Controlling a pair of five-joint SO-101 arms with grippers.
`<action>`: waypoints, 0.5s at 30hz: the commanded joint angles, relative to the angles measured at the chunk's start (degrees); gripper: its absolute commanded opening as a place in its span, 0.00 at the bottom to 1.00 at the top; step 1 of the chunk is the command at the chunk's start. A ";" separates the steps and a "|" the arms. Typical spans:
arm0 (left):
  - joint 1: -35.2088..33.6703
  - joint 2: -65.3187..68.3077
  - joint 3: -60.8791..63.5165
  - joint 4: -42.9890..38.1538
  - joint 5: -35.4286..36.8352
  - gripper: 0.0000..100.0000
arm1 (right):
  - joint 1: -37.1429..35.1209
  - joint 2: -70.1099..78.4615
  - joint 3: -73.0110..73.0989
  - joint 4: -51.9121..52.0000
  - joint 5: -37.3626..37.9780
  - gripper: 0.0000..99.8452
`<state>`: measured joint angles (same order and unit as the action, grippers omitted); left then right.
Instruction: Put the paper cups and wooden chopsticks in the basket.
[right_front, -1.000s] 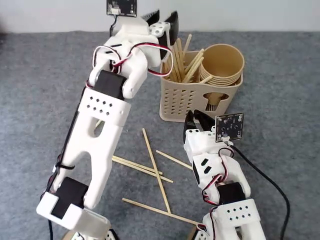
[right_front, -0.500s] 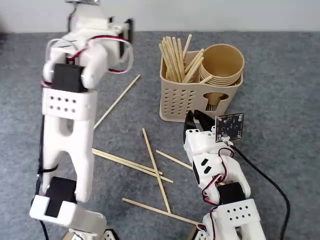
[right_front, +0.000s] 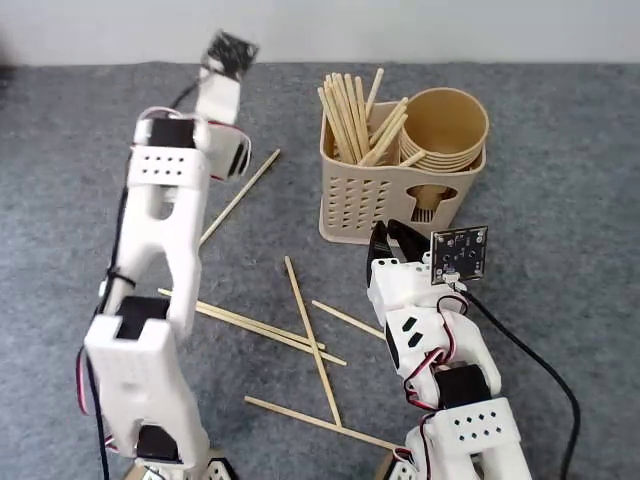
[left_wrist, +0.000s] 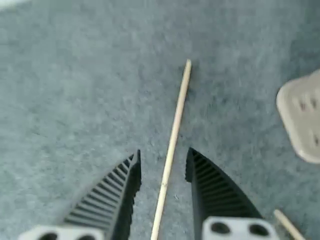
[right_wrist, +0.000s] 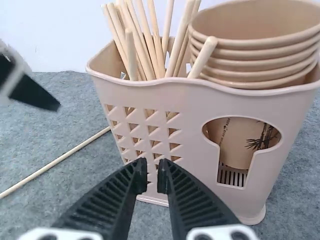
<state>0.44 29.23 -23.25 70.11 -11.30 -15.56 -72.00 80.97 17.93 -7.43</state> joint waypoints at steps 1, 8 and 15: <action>0.88 4.57 -2.95 0.00 -2.55 0.14 | 0.48 0.22 -0.62 -1.01 0.00 0.05; 0.88 16.79 -12.62 0.26 -2.81 0.14 | 0.40 0.22 -0.62 -1.01 0.00 0.05; 0.79 26.02 -19.91 0.26 -2.90 0.13 | 0.40 0.22 -0.62 -1.01 0.00 0.05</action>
<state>0.88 53.93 -38.46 70.11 -14.02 -15.56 -72.00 80.97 17.93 -7.43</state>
